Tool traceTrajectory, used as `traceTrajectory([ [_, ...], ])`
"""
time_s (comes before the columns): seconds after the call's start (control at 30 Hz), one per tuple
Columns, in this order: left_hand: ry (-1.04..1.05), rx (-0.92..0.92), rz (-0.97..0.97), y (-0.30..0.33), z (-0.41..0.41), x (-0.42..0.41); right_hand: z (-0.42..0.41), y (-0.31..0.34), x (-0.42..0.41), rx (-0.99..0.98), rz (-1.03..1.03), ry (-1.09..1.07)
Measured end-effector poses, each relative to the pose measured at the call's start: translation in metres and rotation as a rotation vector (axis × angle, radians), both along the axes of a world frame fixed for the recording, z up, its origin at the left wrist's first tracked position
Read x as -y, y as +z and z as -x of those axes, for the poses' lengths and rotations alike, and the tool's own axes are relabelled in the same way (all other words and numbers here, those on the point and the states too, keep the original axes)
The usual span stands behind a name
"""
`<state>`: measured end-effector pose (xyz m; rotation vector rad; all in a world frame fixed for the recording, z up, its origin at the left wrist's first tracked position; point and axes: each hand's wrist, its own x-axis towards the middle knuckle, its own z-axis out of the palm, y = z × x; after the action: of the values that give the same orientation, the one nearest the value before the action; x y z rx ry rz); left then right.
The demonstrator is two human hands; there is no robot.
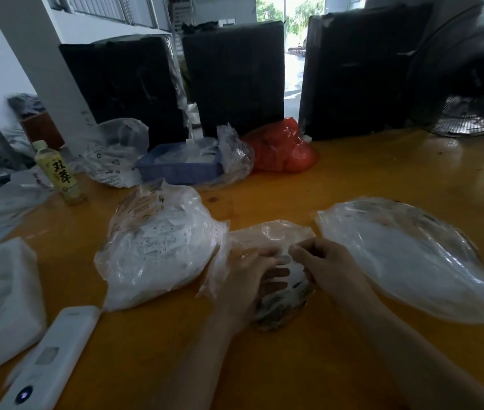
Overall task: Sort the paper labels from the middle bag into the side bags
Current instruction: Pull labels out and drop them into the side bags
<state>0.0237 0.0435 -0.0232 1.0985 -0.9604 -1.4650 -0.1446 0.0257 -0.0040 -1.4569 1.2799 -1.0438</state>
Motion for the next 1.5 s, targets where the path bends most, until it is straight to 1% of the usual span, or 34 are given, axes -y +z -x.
traceTrajectory([
  [0.03,-0.011,-0.016,0.005,0.001,0.0,0.0,-0.001,0.001,-0.001,-0.023,0.021,0.002],
  [0.13,0.01,0.077,0.039,-0.002,-0.002,-0.001,-0.005,0.003,-0.003,-0.115,0.1,0.005],
  [0.2,0.044,0.075,0.031,-0.005,-0.004,0.0,-0.007,0.003,-0.002,-0.179,0.13,0.002],
  [0.37,0.099,-0.149,0.019,-0.002,-0.007,0.004,-0.011,0.001,0.0,-0.26,0.171,0.005],
  [0.47,0.096,-0.259,0.016,-0.001,-0.007,0.005,-0.012,0.0,0.002,-0.319,0.224,0.018],
  [0.63,0.159,-0.329,0.002,-0.001,-0.009,0.006,-0.012,-0.001,0.01,-0.346,0.261,-0.002],
  [0.7,0.227,-0.321,0.002,0.001,-0.01,0.007,-0.007,0.0,0.016,-0.471,0.291,0.014],
  [0.8,0.281,-0.33,-0.02,0.0,-0.012,0.008,0.001,0.001,0.022,-0.793,0.273,0.231],
  [0.83,0.28,-0.342,-0.027,0.001,-0.012,0.008,0.002,-0.001,0.023,-0.861,0.258,0.295],
  [0.9,0.282,-0.356,-0.037,0.001,-0.013,0.007,0.002,-0.004,0.023,-0.918,0.284,0.324],
  [1.0,0.286,-0.334,-0.035,0.001,-0.013,0.005,0.0,-0.01,0.023,-0.905,0.356,0.247],
  [1.13,0.292,-0.325,-0.037,0.002,-0.014,0.005,0.0,-0.012,0.024,-0.801,0.427,0.16],
  [1.23,0.291,-0.329,-0.036,0.002,-0.014,0.004,0.006,-0.01,0.027,-0.808,0.37,0.22],
  [1.3,0.288,-0.336,-0.034,0.002,-0.014,0.004,0.009,-0.009,0.027,-0.856,0.3,0.284],
  [1.37,0.285,-0.352,-0.04,0.002,-0.013,0.004,0.01,-0.008,0.027,-0.903,0.293,0.313],
  [1.43,0.284,-0.374,-0.044,0.002,-0.012,0.004,0.011,-0.007,0.027,-0.869,0.351,0.261],
  [1.5,0.286,-0.392,-0.032,0.002,-0.012,0.005,0.015,-0.003,0.026,-0.769,0.408,0.159],
])
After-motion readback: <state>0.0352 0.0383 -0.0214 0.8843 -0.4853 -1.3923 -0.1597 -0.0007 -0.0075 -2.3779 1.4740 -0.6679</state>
